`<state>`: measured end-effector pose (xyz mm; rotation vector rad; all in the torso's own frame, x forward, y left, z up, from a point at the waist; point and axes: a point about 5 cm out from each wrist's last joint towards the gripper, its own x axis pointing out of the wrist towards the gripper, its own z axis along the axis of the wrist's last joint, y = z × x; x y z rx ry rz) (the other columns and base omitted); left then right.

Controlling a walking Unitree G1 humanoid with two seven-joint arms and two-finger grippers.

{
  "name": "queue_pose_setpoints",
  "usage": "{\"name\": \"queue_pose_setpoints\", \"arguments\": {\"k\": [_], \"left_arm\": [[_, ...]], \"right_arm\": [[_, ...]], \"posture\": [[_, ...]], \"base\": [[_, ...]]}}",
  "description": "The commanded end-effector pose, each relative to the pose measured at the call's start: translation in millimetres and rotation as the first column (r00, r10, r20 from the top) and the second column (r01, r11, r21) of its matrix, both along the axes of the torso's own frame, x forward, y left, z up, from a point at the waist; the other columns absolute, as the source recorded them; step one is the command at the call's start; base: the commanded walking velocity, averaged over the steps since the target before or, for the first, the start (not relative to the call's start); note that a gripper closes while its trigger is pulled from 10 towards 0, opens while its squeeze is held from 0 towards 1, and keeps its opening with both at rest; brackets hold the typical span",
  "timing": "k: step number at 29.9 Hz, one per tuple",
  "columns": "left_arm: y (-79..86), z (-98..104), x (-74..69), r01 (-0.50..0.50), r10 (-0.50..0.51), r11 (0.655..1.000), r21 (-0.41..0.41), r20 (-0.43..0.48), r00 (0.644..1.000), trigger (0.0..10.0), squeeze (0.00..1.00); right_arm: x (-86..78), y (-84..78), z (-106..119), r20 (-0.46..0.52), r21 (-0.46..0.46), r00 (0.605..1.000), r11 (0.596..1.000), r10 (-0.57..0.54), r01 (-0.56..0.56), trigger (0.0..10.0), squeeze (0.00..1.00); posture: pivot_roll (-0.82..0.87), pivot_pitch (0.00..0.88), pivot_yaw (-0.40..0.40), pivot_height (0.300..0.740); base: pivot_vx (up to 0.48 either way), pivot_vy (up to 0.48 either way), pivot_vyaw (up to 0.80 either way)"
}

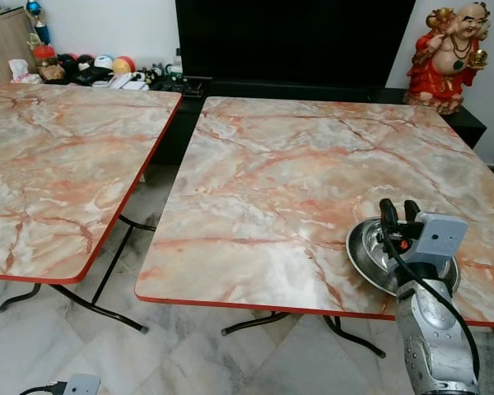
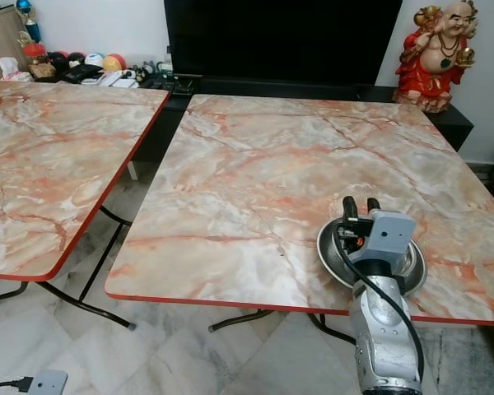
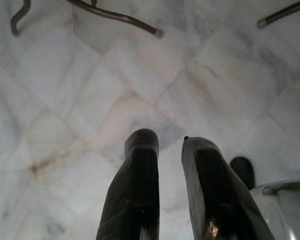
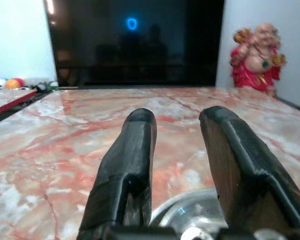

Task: Setting the table

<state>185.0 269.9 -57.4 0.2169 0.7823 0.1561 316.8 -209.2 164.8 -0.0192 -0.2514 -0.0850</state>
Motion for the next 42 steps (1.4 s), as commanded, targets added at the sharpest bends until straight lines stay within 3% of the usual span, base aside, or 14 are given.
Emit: {"name": "queue_pose_setpoints", "arguments": {"k": [1,7,25,31,42], "left_arm": [[4.0,-5.7,-12.4,-0.029,0.028,1.0,-0.007,-0.046,0.999,10.0,0.0],[2.4,-7.0,-13.6,-0.04,0.039,0.999,-0.011,-0.051,0.998,10.0,0.0],[2.8,-8.8,-17.6,-0.059,0.058,0.998,-0.016,-0.056,0.997,10.0,0.0],[3.2,-9.0,-18.5,-0.065,0.064,0.998,-0.016,-0.055,0.996,10.0,0.0],[3.0,-9.5,-19.7,-0.068,0.067,0.998,-0.018,-0.055,0.996,10.0,0.0]], "right_arm": [[0.7,6.2,8.1,0.034,-0.018,0.999,0.999,0.034,-0.033,10.0,0.0],[1.0,9.4,6.2,0.033,0.041,0.999,0.999,0.035,-0.036,10.0,0.0],[5.2,19.6,11.7,0.056,-0.004,0.995,0.997,0.082,-0.082,10.0,0.0],[7.4,20.0,9.5,0.05,0.048,0.997,0.997,0.065,-0.067,10.0,0.0],[9.3,24.0,11.0,0.058,0.057,0.996,0.996,0.068,-0.071,10.0,0.0]], "posture": [[0.02,0.014,-0.014,0.74],[0.02,0.038,-0.018,0.74],[0.04,0.06,-0.023,0.74],[0.04,0.067,-0.024,0.74],[0.05,0.073,-0.029,0.74]], "base": [[0.0,0.0,0.8],[0.0,0.46,0.0],[0.0,0.48,0.12],[0.0,0.48,0.34],[0.0,0.48,0.0]]}}
